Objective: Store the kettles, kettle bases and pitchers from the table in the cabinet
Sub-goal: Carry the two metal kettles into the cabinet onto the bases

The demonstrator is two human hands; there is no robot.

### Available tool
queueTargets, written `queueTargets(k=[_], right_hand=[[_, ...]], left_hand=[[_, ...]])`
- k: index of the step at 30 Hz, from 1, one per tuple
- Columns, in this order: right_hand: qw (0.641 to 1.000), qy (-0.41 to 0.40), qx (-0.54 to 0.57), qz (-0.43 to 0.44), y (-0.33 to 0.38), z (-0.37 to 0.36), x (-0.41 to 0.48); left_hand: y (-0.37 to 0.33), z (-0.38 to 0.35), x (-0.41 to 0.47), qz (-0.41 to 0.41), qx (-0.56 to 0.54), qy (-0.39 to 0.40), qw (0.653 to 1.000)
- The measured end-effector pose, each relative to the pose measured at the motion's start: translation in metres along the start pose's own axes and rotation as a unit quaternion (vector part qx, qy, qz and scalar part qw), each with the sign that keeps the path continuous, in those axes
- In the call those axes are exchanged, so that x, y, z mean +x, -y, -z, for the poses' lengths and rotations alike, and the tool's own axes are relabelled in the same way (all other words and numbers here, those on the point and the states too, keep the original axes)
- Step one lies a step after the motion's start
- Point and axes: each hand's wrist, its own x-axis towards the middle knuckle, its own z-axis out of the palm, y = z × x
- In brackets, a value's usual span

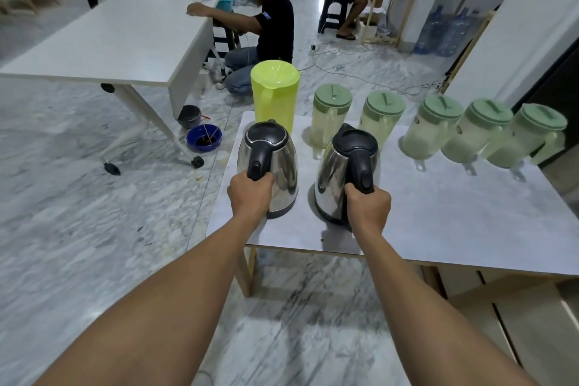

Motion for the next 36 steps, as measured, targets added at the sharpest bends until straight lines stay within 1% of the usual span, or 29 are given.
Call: queueTargets(k=[5, 9, 17, 19, 24, 29, 36], right_hand=[[1.000, -0.024, -0.007, -0.003, 0.011, 0.018, -0.009], [0.999, -0.043, -0.001, 0.010, 0.030, 0.044, -0.020], [0.994, -0.093, 0.048, 0.031, 0.097, 0.095, -0.045], [0.991, -0.116, 0.043, 0.041, 0.114, 0.107, -0.053], [0.978, -0.190, 0.056, 0.065, 0.148, 0.135, -0.074], [0.958, -0.268, 0.070, 0.067, 0.158, 0.151, -0.088], [0.941, -0.324, 0.076, 0.065, 0.156, 0.183, -0.104]], left_hand=[[-0.018, 0.008, -0.014, -0.014, 0.002, 0.004, 1.000], [-0.050, 0.021, -0.031, -0.037, -0.005, 0.013, 0.999], [-0.130, 0.035, -0.061, -0.123, -0.007, 0.042, 0.992], [-0.145, 0.034, -0.067, -0.145, -0.002, 0.050, 0.988], [-0.179, 0.027, -0.075, -0.183, -0.018, 0.119, 0.976], [-0.191, 0.009, -0.084, -0.195, -0.036, 0.188, 0.962], [-0.197, -0.014, -0.111, -0.204, -0.014, 0.248, 0.947]])
